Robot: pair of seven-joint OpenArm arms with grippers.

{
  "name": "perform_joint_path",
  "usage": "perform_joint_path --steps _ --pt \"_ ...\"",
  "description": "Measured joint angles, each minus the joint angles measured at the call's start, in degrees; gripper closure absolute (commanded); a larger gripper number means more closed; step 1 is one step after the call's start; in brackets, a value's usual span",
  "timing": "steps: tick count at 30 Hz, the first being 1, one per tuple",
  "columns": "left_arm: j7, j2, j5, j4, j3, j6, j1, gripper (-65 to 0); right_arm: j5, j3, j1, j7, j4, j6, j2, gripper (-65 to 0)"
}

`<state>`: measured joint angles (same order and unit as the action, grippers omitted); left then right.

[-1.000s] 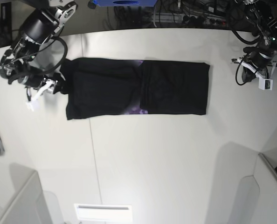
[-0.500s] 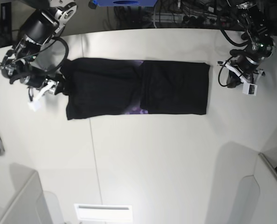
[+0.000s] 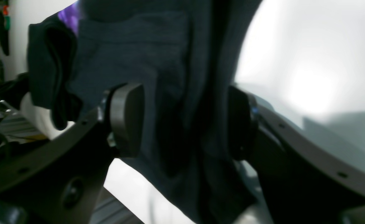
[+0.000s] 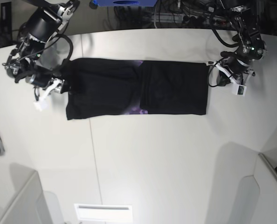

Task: Fold the T-shirt properly
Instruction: 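Grasp the folded end with the left gripper and the other end with the right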

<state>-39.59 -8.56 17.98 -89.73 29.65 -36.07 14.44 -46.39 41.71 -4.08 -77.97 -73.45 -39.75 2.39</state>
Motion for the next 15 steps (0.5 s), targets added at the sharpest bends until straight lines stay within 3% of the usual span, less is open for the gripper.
perform_joint_path --steps 9,15 --pt "0.42 -0.07 0.04 0.0 -3.02 0.0 -0.15 0.0 -2.34 0.0 -0.48 1.29 3.72 -0.22 -0.24 -38.3" --pt "1.03 1.25 0.13 -0.04 -2.95 0.11 -0.15 0.0 -2.1 -4.52 -0.63 2.32 3.78 -0.24 -0.07 -38.1"
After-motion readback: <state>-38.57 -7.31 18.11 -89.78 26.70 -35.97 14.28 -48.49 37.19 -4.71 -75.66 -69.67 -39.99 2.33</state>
